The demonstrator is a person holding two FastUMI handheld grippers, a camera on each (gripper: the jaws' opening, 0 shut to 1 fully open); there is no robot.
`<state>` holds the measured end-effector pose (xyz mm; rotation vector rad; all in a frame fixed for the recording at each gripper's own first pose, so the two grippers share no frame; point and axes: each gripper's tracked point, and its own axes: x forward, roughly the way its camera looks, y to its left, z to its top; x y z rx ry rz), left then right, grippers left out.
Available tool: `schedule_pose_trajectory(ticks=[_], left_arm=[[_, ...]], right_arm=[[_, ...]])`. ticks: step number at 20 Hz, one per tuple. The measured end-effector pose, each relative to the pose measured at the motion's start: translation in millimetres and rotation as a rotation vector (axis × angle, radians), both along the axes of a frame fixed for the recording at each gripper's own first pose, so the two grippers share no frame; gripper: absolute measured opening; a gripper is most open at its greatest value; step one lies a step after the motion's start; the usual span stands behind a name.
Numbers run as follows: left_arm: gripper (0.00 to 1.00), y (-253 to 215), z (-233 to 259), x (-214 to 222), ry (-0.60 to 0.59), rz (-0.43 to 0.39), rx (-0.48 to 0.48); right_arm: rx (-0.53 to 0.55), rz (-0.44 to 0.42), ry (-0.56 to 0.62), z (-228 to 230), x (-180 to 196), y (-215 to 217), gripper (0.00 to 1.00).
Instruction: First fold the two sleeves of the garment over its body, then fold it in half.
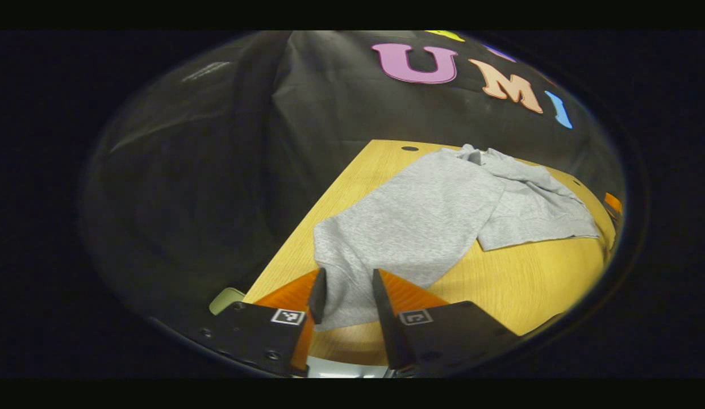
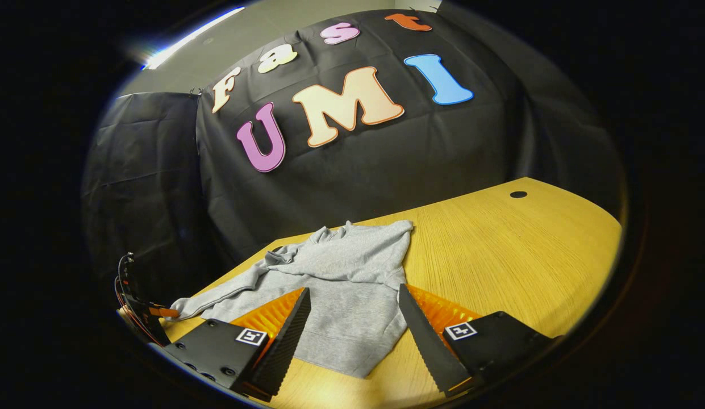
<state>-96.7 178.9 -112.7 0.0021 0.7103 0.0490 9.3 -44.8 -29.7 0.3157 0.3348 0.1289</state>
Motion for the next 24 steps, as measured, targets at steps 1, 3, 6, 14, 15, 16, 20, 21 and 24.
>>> schedule_pose_trajectory(ticks=[1, 3, 6, 14, 15, 16, 20, 21, 24], left_arm=[[0.40, -0.7, -0.5, 0.2, 0.006, -0.004, 0.008], [0.29, -3.9, 2.1, 0.0, 0.000, -0.021, 0.004], [0.09, -6.4, 1.7, 1.1, -0.011, -0.016, -0.008], [0.00, -36.7, 50.9, 26.6, -0.173, -0.036, -0.081], [0.00, -46.0, 63.6, 33.8, -0.204, -0.056, -0.090], [0.00, -56.2, 74.3, 41.7, -0.223, -0.081, -0.096], [0.00, -106.0, 118.3, 80.0, -0.310, -0.197, -0.130], [0.00, -121.7, 128.6, 91.3, -0.336, -0.229, -0.138], [0.00, -176.9, 155.6, 125.1, -0.388, -0.343, -0.165]], right_arm=[[0.000, 0.000, 0.003, -0.8, -1.8, -0.1, 0.98], [0.000, 0.007, 0.009, -2.5, -1.1, 0.7, 0.98], [0.003, 0.013, 0.013, -2.6, -2.2, -2.6, 0.98], [-0.002, 0.013, 0.019, -1.9, -6.3, -12.3, 0.98], [0.001, 0.015, 0.019, -1.9, -6.6, -12.0, 0.98], [0.006, 0.017, 0.021, -2.8, -7.5, -12.0, 0.98], [0.025, 0.021, 0.021, 0.0, -9.0, -11.4, 0.98], [0.027, 0.020, 0.019, 1.6, -8.4, -12.2, 0.98], [0.046, 0.019, 0.011, 6.4, -8.6, -13.2, 0.97]])
